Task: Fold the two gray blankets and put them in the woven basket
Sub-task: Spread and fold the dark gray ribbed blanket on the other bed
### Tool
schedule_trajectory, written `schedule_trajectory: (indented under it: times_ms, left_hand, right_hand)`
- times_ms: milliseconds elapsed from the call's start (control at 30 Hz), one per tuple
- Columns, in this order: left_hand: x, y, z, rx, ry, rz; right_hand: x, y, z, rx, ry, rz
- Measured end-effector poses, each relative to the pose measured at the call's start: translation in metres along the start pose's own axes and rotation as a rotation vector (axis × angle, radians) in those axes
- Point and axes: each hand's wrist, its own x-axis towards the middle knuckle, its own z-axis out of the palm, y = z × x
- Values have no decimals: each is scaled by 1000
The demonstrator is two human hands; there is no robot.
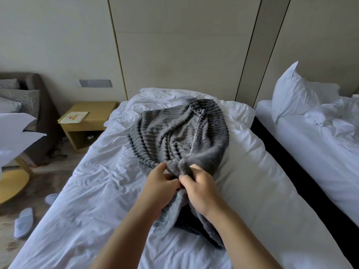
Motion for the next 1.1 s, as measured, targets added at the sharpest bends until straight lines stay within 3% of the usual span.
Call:
schedule_trajectory:
  times_ms: [100, 233, 333, 400, 467, 533, 567, 667, 700, 867, 1100]
  left_hand:
    - [2, -1, -10, 44, 37, -22]
    - [1, 2, -20, 52, 39, -38]
    - [0, 5, -21, 55, 47, -14]
    - [0, 6, -21, 60, 51, -6]
    - [-1, 6, -19, 61, 44, -5]
    - [-2, 7, -16, 69, 35, -8]
    - [-3, 7, -14, 78, 32, -5]
    - [-4, 5, -11, 143, 78, 35]
    - [-4, 4, -13, 184, 101, 39]
    - [-8, -2, -21, 129, 81, -23]
    - [-6, -9, -16, 50, 194, -42]
  right_hand:
    - [3, 5, -2, -100, 41, -11]
    - [18, 12, -18, -64, 382, 166]
    - [26, 10, -36, 353, 498, 449]
    - [29, 7, -51, 584, 582, 520]
    - [26, 4, -58, 579, 756, 419]
    - [19, 1, -51, 351, 866, 184]
    - [14, 0, -41, 186, 795, 74]
    - [-2, 11, 2, -276, 95, -72]
    - [-5, 16, 10, -349, -46, -89]
    - [-4, 21, 9, -375, -111, -151]
    - [0, 20, 9, -508, -208, -195]
